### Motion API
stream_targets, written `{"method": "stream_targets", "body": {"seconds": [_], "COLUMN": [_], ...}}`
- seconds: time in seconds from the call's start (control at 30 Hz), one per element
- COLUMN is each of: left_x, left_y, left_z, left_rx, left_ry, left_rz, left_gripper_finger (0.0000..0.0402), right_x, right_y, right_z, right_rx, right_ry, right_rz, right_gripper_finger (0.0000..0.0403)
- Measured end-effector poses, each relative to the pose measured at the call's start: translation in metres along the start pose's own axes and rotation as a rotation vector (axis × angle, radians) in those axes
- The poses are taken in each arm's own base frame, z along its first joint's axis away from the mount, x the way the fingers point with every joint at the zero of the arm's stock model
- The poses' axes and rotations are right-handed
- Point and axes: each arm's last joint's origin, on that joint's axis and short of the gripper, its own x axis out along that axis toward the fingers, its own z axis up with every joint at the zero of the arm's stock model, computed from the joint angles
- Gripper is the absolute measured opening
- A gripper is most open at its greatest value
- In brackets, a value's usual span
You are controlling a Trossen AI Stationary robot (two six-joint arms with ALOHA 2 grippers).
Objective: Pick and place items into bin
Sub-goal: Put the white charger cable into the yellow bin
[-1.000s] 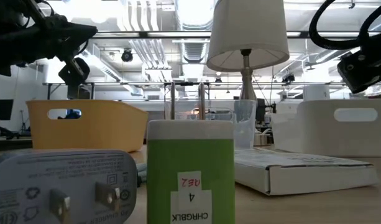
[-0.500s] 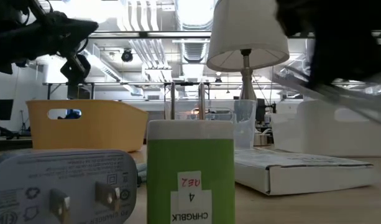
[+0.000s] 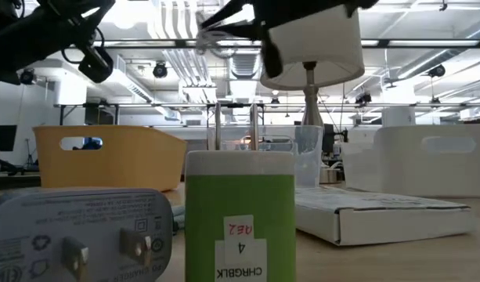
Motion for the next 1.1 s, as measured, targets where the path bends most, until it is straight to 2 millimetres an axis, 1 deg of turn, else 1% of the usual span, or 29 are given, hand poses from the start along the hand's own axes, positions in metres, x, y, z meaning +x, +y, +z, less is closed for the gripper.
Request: {"method": "stream_targets", "body": {"seconds": [0.1, 0.2, 0.3, 0.37, 0.43, 0.53, 0.63, 0.7, 0.83, 0.93, 1.0, 1.1], "left_x": [0.002, 0.003, 0.005, 0.007, 0.010, 0.016, 0.023, 0.027, 0.032, 0.035, 0.037, 0.037], "left_y": [0.000, 0.002, 0.006, 0.009, 0.012, 0.011, 0.010, 0.009, 0.015, 0.016, 0.015, 0.015], "left_z": [0.000, -0.001, -0.005, -0.008, -0.011, -0.010, -0.007, -0.005, -0.009, -0.009, -0.008, -0.007], "left_rx": [-0.017, -0.058, -0.071, -0.084, -0.101, -0.114, -0.120, -0.118, -0.131, -0.129, -0.120, -0.103], "left_ry": [0.005, 0.019, 0.056, 0.095, 0.147, 0.200, 0.224, 0.225, 0.259, 0.250, 0.232, 0.222], "left_rz": [0.005, 0.012, 0.039, 0.062, 0.084, 0.066, 0.050, 0.041, 0.078, 0.080, 0.064, 0.054], "left_gripper_finger": [0.0000, 0.0000, 0.0000, 0.0000, 0.0000, 0.0002, 0.0015, 0.0033, 0.0081, 0.0116, 0.0131, 0.0139], "right_x": [0.019, 0.044, 0.069, 0.080, 0.088, 0.090, 0.089, 0.088, 0.087, 0.087, 0.087, 0.087], "right_y": [0.000, 0.002, 0.009, 0.014, 0.015, 0.011, 0.013, 0.015, 0.015, 0.014, 0.013, 0.013], "right_z": [0.010, 0.013, 0.014, 0.014, 0.013, 0.012, 0.016, 0.018, 0.019, 0.020, 0.021, 0.021], "right_rx": [-0.005, -0.022, -0.055, -0.080, -0.114, -0.162, -0.174, -0.176, -0.176, -0.169, -0.168, -0.159], "right_ry": [0.007, 0.060, 0.138, 0.175, 0.235, 0.295, 0.286, 0.267, 0.259, 0.253, 0.229, 0.214], "right_rz": [0.028, 0.078, 0.147, 0.128, 0.051, -0.064, -0.066, -0.064, -0.071, -0.081, -0.101, -0.114], "right_gripper_finger": [0.0017, 0.0017, 0.0017, 0.0017, 0.0017, 0.0017, 0.0017, 0.0017, 0.0017, 0.0018, 0.0018, 0.0018]}}
